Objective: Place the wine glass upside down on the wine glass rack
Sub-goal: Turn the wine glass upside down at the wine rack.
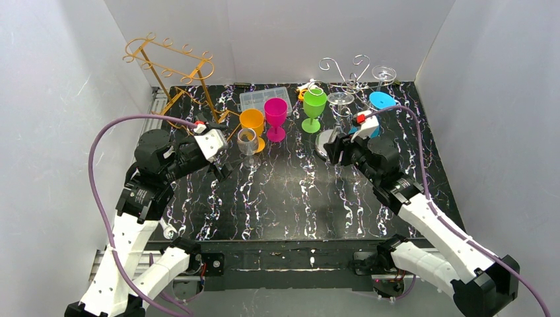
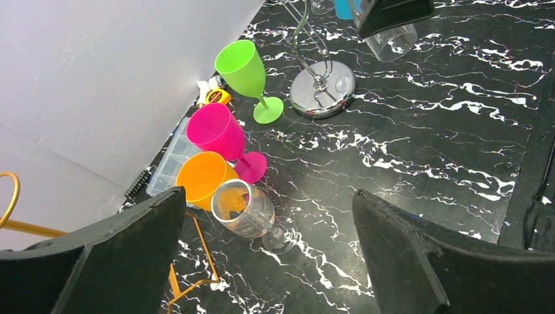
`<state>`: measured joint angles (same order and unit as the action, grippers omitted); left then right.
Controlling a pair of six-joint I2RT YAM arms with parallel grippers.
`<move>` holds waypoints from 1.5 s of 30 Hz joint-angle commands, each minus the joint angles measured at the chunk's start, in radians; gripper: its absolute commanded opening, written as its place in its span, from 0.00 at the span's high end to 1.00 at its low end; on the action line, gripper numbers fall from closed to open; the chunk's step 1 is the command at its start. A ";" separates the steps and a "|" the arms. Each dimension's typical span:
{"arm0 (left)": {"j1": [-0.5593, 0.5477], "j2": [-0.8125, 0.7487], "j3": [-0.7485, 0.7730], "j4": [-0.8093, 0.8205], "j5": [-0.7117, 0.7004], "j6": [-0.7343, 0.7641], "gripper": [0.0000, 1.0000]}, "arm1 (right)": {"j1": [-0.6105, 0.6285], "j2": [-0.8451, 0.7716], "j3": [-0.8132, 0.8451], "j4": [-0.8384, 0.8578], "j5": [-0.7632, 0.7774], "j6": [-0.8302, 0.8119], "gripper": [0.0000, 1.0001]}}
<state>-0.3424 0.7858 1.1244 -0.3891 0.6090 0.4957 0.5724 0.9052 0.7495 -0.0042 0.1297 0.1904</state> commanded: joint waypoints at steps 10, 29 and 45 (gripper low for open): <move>-0.002 0.012 0.002 0.010 -0.005 -0.006 0.02 | 0.003 -0.094 -0.055 0.055 0.037 0.008 0.99; -0.002 0.012 -0.001 0.010 -0.012 0.001 0.02 | 0.003 -0.119 -0.135 0.084 0.108 0.102 0.71; -0.002 0.016 0.006 0.011 -0.005 -0.002 0.02 | 0.003 -0.113 -0.098 0.015 0.092 0.114 0.13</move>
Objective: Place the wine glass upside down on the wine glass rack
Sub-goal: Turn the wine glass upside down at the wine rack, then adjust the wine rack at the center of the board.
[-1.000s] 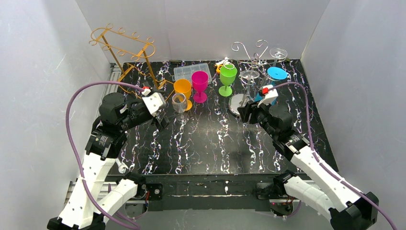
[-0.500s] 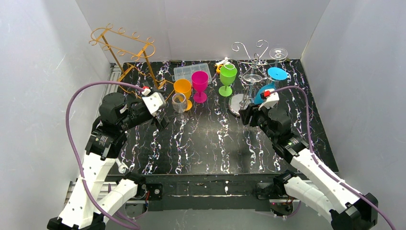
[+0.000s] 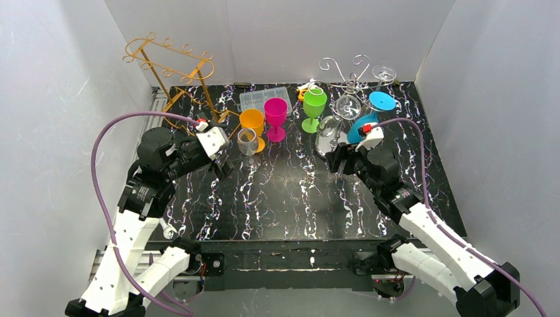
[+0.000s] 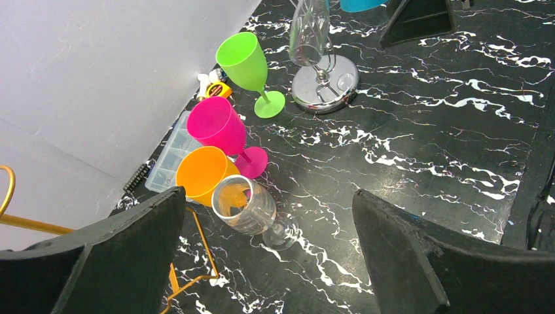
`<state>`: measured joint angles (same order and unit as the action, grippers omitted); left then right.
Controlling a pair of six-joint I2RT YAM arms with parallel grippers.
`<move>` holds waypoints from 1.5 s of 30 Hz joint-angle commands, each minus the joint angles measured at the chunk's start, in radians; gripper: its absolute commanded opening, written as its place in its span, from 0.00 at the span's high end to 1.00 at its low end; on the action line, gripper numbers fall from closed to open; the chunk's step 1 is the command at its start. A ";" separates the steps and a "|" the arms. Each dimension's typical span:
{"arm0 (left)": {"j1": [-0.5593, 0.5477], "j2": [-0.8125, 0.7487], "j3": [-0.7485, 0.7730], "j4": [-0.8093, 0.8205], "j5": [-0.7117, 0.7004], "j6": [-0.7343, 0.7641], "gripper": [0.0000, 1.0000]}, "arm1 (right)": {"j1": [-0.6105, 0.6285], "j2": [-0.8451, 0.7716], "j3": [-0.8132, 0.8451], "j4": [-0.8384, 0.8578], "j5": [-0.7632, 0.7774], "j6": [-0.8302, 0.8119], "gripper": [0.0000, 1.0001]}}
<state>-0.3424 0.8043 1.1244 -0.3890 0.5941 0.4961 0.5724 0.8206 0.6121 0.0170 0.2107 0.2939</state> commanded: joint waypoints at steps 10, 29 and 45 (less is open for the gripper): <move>-0.001 0.000 -0.003 0.009 0.009 0.013 0.02 | 0.003 -0.055 0.289 -0.364 -0.166 0.020 0.18; -0.002 0.140 -0.018 0.226 0.071 0.202 0.03 | 0.003 0.515 1.227 -0.847 -0.017 0.015 0.47; -0.166 0.455 0.130 0.450 0.095 0.657 0.20 | -0.041 0.722 1.472 -0.873 0.040 0.033 0.71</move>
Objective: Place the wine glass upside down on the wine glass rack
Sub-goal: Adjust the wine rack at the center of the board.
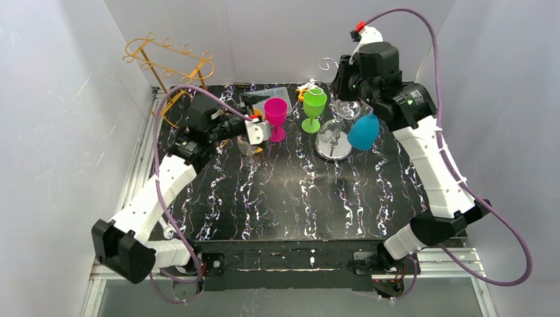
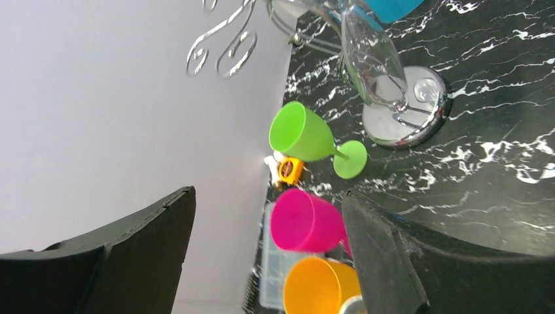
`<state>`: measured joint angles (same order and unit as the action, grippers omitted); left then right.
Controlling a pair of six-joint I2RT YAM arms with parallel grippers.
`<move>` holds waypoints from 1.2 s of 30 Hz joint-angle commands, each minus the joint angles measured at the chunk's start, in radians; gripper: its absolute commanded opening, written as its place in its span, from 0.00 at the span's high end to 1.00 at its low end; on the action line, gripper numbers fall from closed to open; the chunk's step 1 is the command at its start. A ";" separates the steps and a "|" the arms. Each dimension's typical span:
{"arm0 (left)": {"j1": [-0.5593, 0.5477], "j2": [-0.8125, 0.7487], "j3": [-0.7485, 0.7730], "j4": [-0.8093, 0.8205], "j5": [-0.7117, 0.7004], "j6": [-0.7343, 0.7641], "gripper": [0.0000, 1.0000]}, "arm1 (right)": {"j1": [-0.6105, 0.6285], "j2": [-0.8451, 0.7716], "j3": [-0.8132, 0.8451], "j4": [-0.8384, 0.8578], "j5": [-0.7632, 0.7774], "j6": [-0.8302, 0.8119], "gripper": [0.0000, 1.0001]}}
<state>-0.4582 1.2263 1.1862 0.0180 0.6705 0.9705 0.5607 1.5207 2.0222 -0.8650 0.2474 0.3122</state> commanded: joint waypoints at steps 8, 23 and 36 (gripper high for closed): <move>-0.105 0.196 0.178 0.067 -0.024 0.384 0.22 | -0.094 0.038 0.047 0.014 -0.050 0.014 0.72; -0.156 0.398 0.305 0.175 -0.052 0.577 0.40 | -0.225 0.036 -0.053 0.055 -0.174 0.009 0.79; -0.188 0.480 0.368 0.234 -0.082 0.632 0.80 | -0.261 0.038 -0.072 0.060 -0.214 -0.003 0.82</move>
<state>-0.6371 1.7141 1.5185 0.2114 0.5888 1.5748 0.3156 1.5654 1.9622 -0.8495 0.0546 0.3146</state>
